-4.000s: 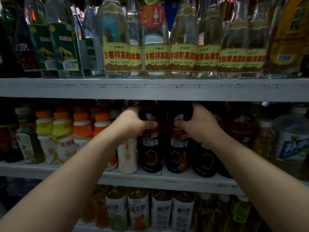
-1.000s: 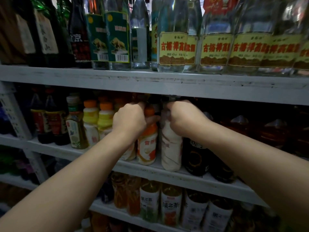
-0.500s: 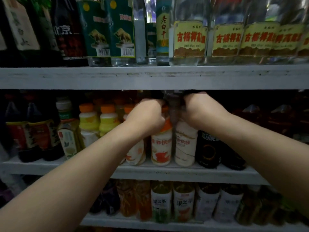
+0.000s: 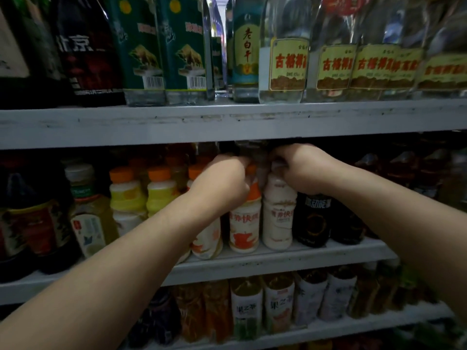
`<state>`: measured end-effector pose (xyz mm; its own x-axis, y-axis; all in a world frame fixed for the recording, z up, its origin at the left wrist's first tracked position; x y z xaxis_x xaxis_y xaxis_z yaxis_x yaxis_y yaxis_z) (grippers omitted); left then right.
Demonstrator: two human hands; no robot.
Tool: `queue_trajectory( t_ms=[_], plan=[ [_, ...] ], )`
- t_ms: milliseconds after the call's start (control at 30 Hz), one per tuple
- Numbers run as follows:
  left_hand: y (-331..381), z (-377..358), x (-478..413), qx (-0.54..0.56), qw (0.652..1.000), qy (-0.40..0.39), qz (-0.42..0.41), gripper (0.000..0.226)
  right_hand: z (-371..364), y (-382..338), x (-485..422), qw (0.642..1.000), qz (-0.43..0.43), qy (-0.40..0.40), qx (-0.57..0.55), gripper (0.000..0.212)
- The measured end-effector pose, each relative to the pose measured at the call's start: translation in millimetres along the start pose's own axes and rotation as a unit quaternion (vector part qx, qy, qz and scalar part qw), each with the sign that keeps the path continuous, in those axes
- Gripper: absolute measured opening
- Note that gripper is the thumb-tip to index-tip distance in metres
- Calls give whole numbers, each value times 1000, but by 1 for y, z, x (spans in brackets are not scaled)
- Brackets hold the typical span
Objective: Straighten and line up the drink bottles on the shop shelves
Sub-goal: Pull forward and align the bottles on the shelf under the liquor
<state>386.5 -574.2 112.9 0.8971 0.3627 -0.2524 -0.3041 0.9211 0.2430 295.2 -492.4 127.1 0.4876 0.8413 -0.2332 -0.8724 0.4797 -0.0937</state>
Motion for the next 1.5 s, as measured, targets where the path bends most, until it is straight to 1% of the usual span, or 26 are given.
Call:
queue_trajectory(
  t_ms=[100, 200, 367, 600, 733, 833, 867, 900, 967, 1000, 1067, 1133, 1200, 1233, 1300, 1400, 1500],
  plan=[
    [-4, 2, 0, -2, 1000, 5, 14, 38, -1, 1, -1, 1000, 1, -14, 3, 25],
    [-4, 1, 0, -19, 1000, 3, 18, 38, 0, 2, 0, 1000, 9, -2, 6, 19],
    [-5, -3, -2, -20, 999, -3, 28, 38, 2, 3, -2, 1000, 11, 17, -3, 23],
    [-5, 0, 2, -30, 998, 55, -13, 38, 1, -4, -3, 999, 22, 29, -13, 24],
    [-8, 2, 5, -16, 999, 44, -13, 41, 1, -4, -3, 1000, 16, 4, 1, 25],
    [-16, 19, 20, 1, 996, 86, -19, 42, 1, -6, -1, 1000, 10, -12, 13, 22],
    [-21, 26, 28, 8, 994, 111, -19, 42, 4, -8, 3, 1000, 8, -2, 20, 19],
    [-27, 32, 36, 10, 990, 137, -19, 40, 9, -13, 8, 999, 6, 30, 40, 16],
    [-42, 42, 53, 1, 983, 182, -12, 37, 19, -33, 22, 987, 19, 123, 100, 17],
    [-52, 46, 59, -3, 980, 198, -1, 36, 21, -48, 28, 980, 42, 155, 114, 19],
    [-76, 54, 69, -13, 975, 217, 36, 38, 16, -78, 35, 974, 104, 172, 106, 21],
    [-101, 59, 76, -44, 969, 227, 86, 42, 8, -102, 31, 972, 149, 159, 84, 25],
    [-115, 60, 80, -98, 964, 218, 120, 44, -2, -118, 19, 976, 161, 132, 62, 32],
    [-119, 58, 81, -126, 962, 207, 123, 46, -7, -124, 11, 980, 156, 117, 50, 35],
    [-122, 52, 79, -148, 966, 184, 106, 50, -15, -131, -4, 988, 131, 79, 24, 36],
    [-125, 50, 76, -122, 976, 160, 86, 53, -22, -141, -23, 995, 101, 18, 14, 38],
    [-125, 51, 75, -112, 980, 149, 75, 51, -25, -145, -36, 995, 73, -61, -2, 36]
  ],
)
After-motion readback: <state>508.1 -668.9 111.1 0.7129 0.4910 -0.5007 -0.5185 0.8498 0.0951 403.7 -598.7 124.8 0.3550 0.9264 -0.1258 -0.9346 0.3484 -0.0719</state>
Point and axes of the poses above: each hand's wrist, its own x-axis away from the middle knuckle, its own z-axis out of the back of the hand, y = z × x, the point moved 9 cm from there along -x, towards the middle knuckle, and after that the axes turned 11 degrees about -y, right-handed, at the moved point
